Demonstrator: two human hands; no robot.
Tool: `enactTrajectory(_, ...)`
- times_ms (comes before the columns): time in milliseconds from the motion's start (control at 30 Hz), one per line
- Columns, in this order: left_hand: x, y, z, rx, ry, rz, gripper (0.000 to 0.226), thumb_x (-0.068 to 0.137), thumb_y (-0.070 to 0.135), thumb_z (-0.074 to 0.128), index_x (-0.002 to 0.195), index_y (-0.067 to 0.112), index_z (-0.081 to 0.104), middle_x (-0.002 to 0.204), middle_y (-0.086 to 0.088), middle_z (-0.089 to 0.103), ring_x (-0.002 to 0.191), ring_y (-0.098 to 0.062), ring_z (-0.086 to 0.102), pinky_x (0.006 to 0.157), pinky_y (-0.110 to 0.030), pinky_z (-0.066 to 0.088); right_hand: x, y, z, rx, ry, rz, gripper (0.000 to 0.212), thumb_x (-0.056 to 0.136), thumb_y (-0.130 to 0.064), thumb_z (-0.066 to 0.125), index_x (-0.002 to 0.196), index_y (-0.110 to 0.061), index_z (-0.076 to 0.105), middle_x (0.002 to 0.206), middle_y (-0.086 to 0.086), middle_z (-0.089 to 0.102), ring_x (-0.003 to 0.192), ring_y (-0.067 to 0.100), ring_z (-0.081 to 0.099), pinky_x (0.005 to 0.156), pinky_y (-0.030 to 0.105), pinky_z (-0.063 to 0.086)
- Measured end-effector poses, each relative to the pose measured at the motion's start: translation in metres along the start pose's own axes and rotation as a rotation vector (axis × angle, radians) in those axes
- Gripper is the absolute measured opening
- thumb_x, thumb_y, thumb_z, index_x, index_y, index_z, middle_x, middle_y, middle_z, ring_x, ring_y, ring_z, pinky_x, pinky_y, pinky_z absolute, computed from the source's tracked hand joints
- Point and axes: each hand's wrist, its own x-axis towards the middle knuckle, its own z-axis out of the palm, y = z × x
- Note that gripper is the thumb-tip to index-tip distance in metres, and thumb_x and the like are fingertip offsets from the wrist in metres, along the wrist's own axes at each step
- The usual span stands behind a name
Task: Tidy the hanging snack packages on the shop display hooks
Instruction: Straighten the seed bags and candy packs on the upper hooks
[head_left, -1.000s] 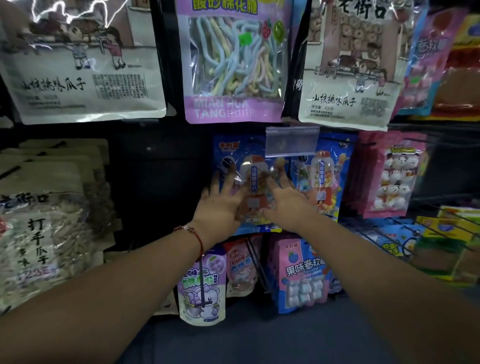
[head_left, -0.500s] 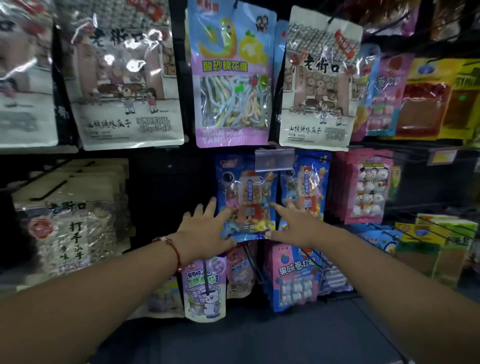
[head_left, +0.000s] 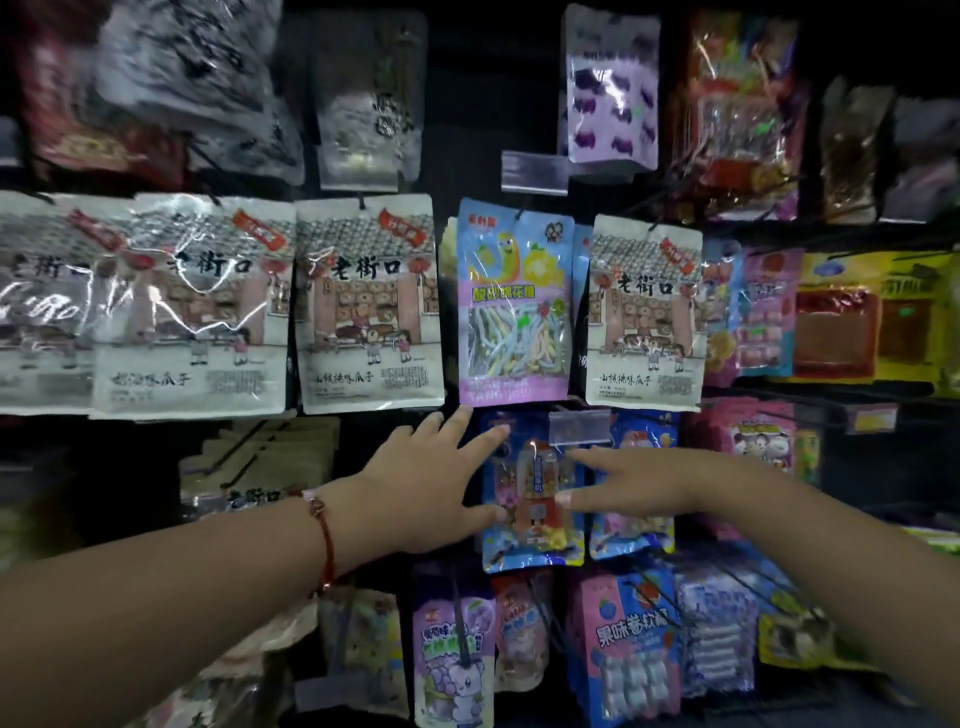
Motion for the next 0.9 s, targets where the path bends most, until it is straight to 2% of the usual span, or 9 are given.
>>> enactTrajectory(133,-0.001,-0.01,-0.035,0.036,0.068,0.012,0.088,0.091,0.077,0.033,0.157,0.04,-0.011,0.168,-0.007,-0.009,0.153,-0.033,0.008,0.12,-0.049,0.023,-0.023,-0.003,-0.038,0.005,0.04,0.013,0.084,0.092,-0.07,0.042,0.159,-0.035,0.006,0.167,-0.009,0.009,0.152,0.019,0.018,0.122,0.045,0.018)
enactTrajectory(500,0.091,0.003,-0.108,0.08,0.212,0.001,0.088,0.092,0.072,0.041,0.158,0.035,-0.003,0.167,-0.013,-0.001,0.15,-0.036,0.017,0.114,-0.053,0.031,-0.032,0.044,-0.112,0.023,0.243,0.154,0.085,0.091,-0.072,0.043,0.159,-0.035,0.01,0.167,-0.002,0.008,0.153,0.026,0.012,0.124,0.048,0.01)
enactTrajectory(700,0.145,0.021,-0.12,-0.037,0.277,-0.011,0.08,0.094,0.06,0.047,0.158,0.031,0.009,0.162,-0.011,0.023,0.144,-0.035,0.031,0.109,-0.052,0.037,-0.009,0.088,-0.131,0.2,0.367,0.179,0.088,0.091,-0.067,0.051,0.159,-0.033,0.005,0.168,0.0,0.005,0.153,0.027,0.013,0.123,0.047,0.016)
enactTrajectory(800,0.172,0.026,-0.116,-0.023,0.276,-0.022,0.081,0.094,0.063,0.046,0.158,0.033,0.008,0.159,-0.012,0.029,0.139,-0.035,0.039,0.109,-0.051,0.041,0.006,0.106,-0.132,0.261,0.432,0.211,0.089,0.093,-0.063,0.052,0.16,-0.031,0.003,0.167,0.004,0.009,0.152,0.03,0.019,0.12,0.044,0.02)
enactTrajectory(900,0.196,0.029,-0.111,-0.099,0.253,-0.022,0.079,0.094,0.062,0.047,0.158,0.034,0.01,0.152,-0.012,0.037,0.132,-0.033,0.047,0.102,-0.048,0.046,0.025,0.119,-0.129,0.417,0.526,0.233,0.088,0.096,-0.055,0.053,0.16,-0.026,0.0,0.166,0.011,0.016,0.149,0.034,0.024,0.118,0.045,0.024)
